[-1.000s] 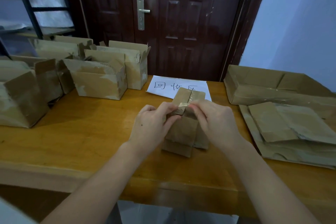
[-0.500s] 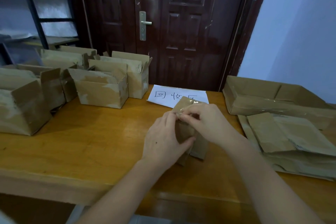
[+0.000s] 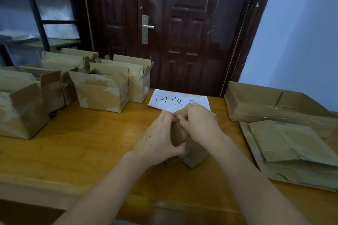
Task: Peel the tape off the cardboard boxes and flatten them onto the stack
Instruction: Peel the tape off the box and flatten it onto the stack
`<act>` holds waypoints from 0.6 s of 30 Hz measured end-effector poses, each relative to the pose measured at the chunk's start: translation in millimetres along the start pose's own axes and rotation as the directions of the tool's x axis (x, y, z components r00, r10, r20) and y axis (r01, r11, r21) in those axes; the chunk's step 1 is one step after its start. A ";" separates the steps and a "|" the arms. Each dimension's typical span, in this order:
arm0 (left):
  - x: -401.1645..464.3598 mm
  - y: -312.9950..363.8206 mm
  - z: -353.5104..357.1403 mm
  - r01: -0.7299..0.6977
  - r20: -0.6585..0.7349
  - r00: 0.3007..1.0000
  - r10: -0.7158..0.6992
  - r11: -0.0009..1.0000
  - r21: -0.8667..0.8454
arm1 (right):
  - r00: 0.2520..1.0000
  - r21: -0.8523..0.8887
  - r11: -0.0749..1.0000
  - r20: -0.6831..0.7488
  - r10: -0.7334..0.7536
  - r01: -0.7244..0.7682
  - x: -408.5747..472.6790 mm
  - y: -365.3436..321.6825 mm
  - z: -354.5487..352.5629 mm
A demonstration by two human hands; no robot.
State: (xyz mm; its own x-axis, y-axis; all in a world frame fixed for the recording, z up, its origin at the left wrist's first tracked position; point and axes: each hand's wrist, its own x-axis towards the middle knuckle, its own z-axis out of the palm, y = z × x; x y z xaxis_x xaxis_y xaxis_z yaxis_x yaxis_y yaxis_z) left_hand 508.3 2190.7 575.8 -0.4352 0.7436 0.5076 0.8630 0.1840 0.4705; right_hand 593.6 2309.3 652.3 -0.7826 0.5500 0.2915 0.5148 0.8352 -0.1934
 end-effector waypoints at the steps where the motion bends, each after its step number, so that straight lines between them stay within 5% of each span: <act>1: 2.3 -1.7 -2.3 -0.002 0.018 1.000 0.002 1.000 -0.001 | 1.000 -0.015 1.000 -0.015 -0.008 0.008 1.7 -0.5 0.9; 7: 1.5 -4.8 -2.4 -0.033 0.022 0.999 0.034 0.999 -0.035 | 0.998 0.068 0.996 0.015 -0.067 0.066 -1.0 7.2 5.4; 12: 0.5 -5.3 1.4 -0.025 0.014 1.000 0.026 0.999 -0.037 | 0.997 -0.120 0.993 0.082 -0.008 0.017 4.1 -2.9 -0.7; 18: 3.2 -8.1 -2.1 -0.025 0.031 0.999 0.025 1.000 0.010 | 0.999 -0.054 0.998 -0.009 -0.036 0.036 -0.3 4.0 -13.1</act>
State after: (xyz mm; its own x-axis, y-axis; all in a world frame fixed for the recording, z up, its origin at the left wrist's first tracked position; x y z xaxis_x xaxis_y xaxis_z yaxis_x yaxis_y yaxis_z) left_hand 499.4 2190.3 575.2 -0.4053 0.7677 0.4963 0.8763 0.1717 0.4501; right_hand 600.5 2312.5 663.7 -0.7977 0.5194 0.3065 0.5049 0.8531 -0.1318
